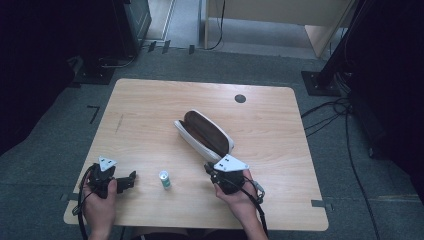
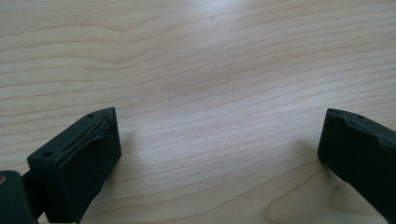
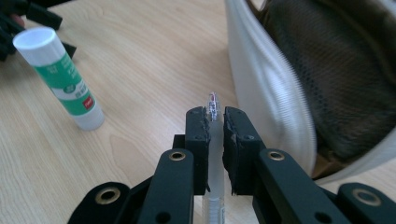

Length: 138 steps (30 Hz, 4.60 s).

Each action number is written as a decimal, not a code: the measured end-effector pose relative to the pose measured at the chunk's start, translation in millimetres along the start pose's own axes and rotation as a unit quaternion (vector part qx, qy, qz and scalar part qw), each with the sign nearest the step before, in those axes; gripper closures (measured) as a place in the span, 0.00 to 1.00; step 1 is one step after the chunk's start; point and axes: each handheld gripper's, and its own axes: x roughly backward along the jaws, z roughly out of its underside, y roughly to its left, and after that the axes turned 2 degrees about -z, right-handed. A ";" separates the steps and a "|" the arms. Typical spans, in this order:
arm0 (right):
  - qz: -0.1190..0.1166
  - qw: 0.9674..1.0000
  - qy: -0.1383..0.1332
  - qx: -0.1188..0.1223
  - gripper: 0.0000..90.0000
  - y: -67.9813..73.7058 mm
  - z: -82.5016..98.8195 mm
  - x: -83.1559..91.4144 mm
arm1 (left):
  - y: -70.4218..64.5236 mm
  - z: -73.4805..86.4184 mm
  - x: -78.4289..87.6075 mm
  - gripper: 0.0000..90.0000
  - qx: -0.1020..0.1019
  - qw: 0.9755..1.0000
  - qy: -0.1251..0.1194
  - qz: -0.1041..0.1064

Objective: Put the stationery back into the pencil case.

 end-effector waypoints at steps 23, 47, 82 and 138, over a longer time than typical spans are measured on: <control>0.038 0.997 -0.064 -0.013 0.90 -32.3 -32.4 39.8 | 0.0 0.0 0.0 0.00 0.000 1.000 0.000 0.000; 0.047 0.994 -0.094 0.011 0.90 -51.7 -86.9 4.6 | 0.1 0.0 0.0 0.00 0.000 1.000 0.000 0.000; 0.043 0.999 -0.021 0.000 0.90 -57.8 -65.4 -47.7 | -0.2 0.1 0.0 0.00 0.002 1.000 0.000 0.000; -0.050 0.998 -0.038 0.026 0.76 11.4 -69.8 -26.1 | 0.1 0.0 0.1 0.00 0.000 1.000 0.000 0.000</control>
